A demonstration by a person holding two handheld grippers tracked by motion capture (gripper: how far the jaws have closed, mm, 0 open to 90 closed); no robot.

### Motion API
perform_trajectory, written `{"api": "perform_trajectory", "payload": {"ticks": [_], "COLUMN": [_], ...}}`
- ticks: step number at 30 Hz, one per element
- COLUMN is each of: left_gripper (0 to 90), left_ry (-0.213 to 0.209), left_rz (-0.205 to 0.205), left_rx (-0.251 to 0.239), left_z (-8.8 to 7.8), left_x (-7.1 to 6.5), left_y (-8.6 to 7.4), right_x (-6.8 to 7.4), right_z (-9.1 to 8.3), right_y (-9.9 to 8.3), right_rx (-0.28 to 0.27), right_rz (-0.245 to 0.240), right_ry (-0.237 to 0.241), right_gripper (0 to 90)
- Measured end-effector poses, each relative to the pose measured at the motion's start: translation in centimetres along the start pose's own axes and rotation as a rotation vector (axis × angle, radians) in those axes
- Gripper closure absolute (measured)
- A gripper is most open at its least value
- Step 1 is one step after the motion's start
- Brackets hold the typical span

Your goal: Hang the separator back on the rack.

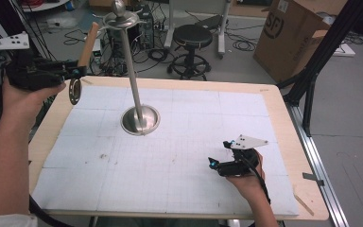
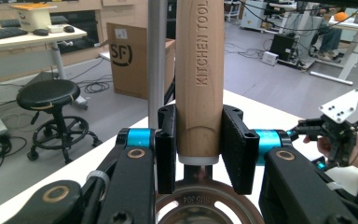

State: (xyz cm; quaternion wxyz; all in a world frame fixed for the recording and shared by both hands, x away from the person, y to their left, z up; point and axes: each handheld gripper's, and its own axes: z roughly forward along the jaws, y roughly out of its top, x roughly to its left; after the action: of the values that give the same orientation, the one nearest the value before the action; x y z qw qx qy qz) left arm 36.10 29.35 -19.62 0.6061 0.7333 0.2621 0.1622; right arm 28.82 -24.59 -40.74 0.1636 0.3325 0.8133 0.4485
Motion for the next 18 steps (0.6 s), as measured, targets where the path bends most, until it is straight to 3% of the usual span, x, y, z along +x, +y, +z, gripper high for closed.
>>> {"api": "perform_trajectory", "payload": {"ticks": [18], "left_gripper": [68.7], "left_ry": [0.037], "left_rz": [-0.010], "left_rx": [0.039], "left_z": [1.3], "left_x": [0.4], "left_y": [-0.2], "right_x": [0.0], "right_z": [-0.1], "right_y": [0.0], "right_rx": [-0.002], "right_rz": [0.005], "right_ry": [0.002], "right_gripper": [14.4]}}
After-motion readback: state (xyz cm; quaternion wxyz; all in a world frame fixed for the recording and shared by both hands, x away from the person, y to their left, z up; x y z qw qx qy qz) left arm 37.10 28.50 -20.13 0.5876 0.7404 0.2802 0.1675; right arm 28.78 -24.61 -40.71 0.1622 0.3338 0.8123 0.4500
